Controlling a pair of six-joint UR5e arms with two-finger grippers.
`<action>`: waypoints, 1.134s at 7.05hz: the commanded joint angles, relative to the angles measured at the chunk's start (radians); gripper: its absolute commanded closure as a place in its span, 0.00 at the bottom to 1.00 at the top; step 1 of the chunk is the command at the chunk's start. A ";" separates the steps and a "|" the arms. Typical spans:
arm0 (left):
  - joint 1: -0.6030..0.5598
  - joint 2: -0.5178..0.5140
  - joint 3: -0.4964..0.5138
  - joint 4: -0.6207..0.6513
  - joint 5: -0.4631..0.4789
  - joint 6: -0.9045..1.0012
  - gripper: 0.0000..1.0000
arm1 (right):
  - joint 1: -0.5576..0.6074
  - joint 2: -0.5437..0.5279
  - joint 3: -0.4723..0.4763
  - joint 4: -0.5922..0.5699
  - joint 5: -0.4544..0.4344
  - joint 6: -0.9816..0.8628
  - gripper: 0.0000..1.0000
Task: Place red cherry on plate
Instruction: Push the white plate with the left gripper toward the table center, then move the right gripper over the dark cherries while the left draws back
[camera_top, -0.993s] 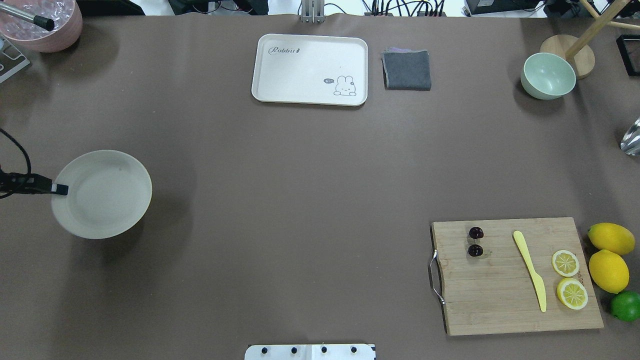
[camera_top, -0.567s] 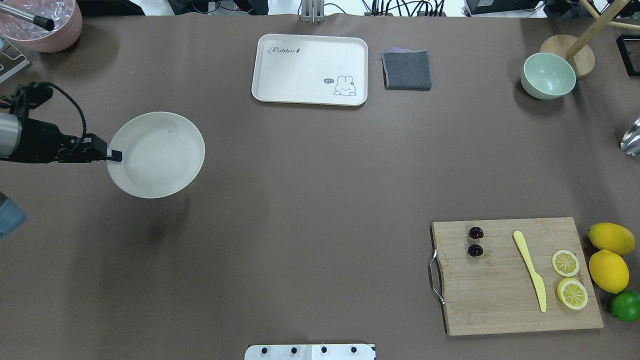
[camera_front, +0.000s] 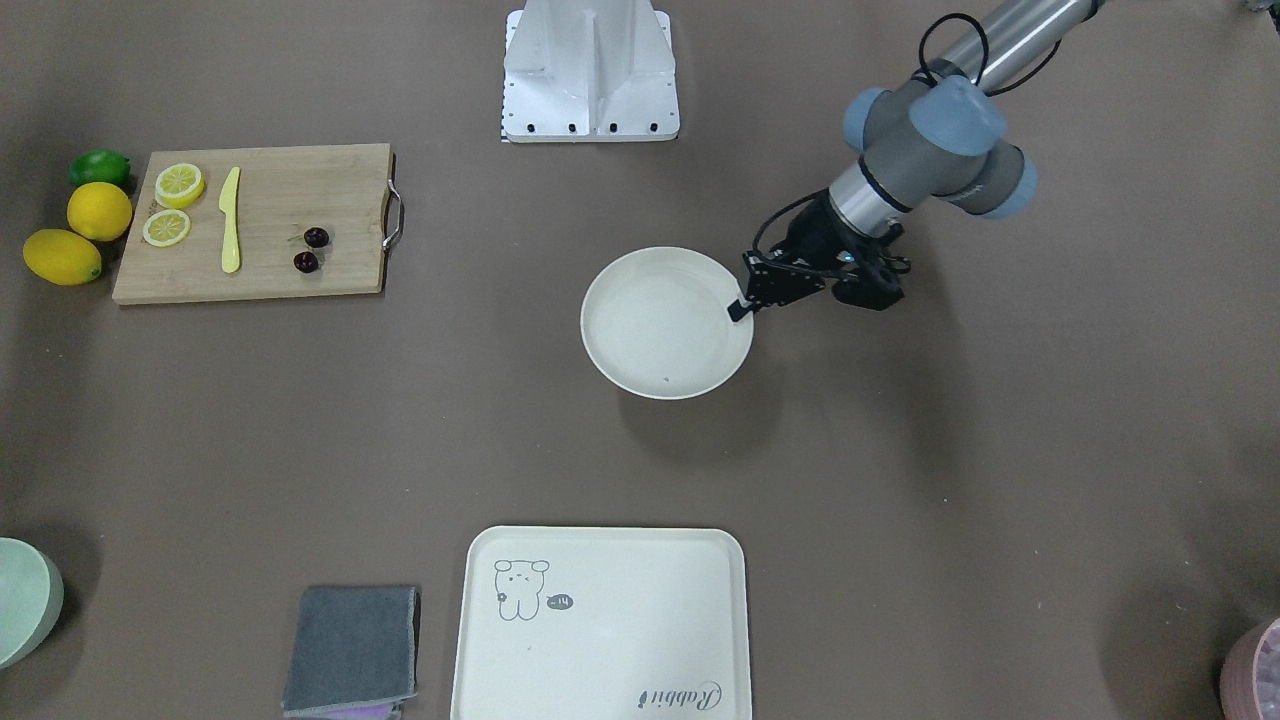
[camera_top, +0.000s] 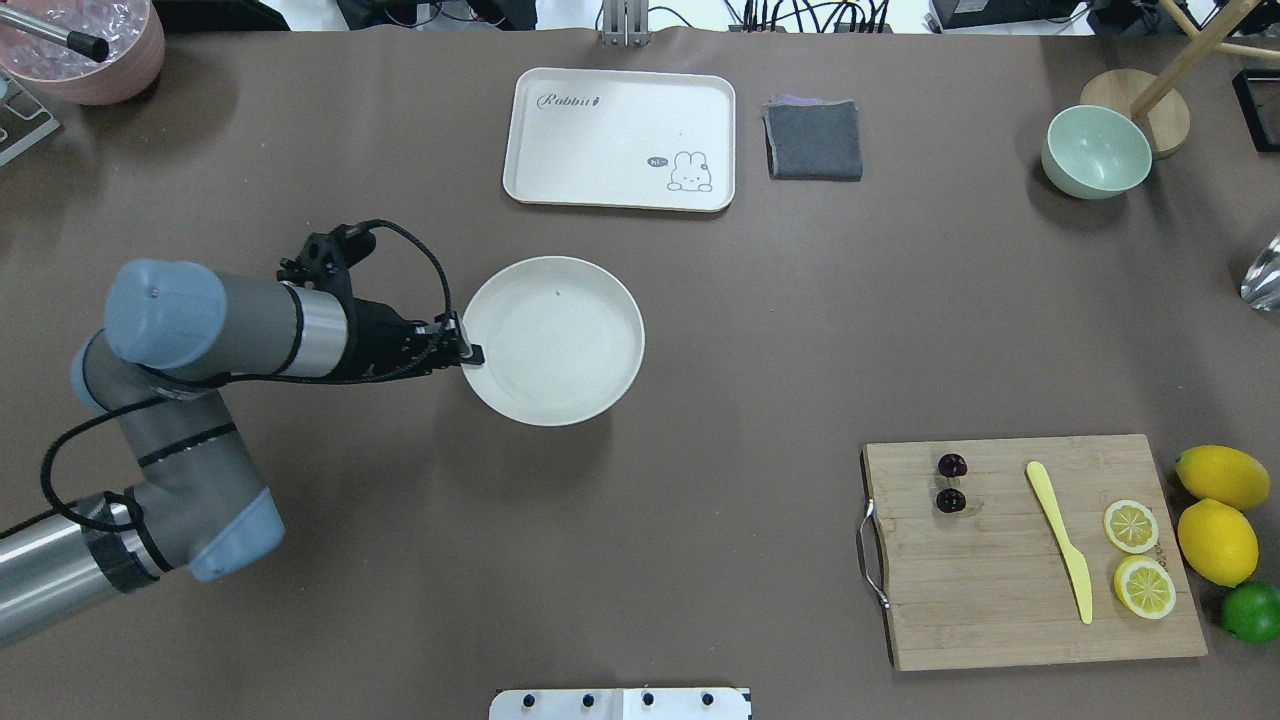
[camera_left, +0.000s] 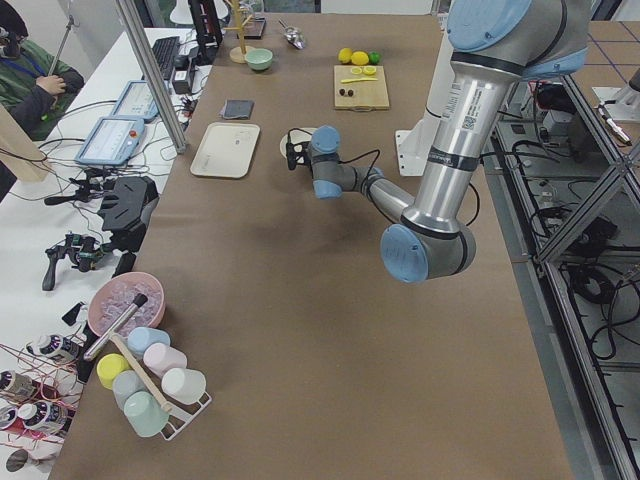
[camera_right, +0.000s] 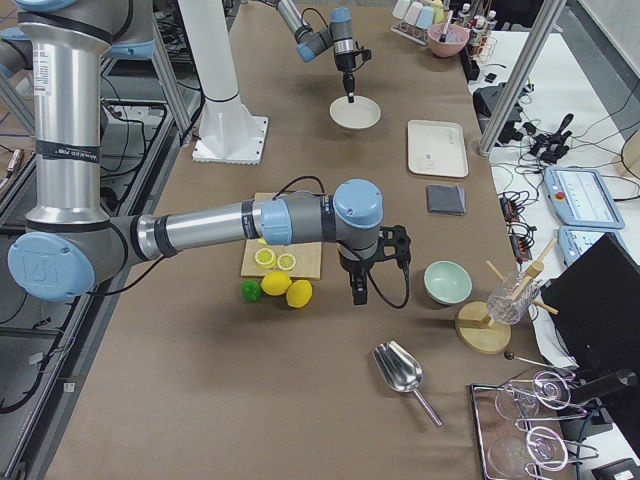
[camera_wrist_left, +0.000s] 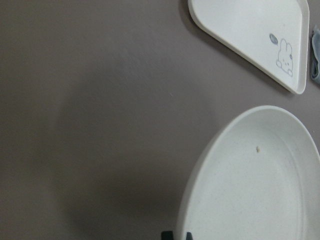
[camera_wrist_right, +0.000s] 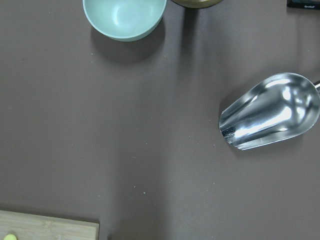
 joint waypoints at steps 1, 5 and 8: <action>0.172 -0.040 -0.027 0.108 0.192 -0.016 1.00 | -0.062 0.000 0.060 0.000 0.008 0.090 0.00; 0.162 -0.040 -0.005 0.110 0.203 -0.007 1.00 | -0.306 0.101 0.224 0.000 -0.004 0.514 0.00; 0.113 -0.035 -0.016 0.108 0.208 -0.007 0.02 | -0.439 0.178 0.232 0.000 -0.097 0.629 0.00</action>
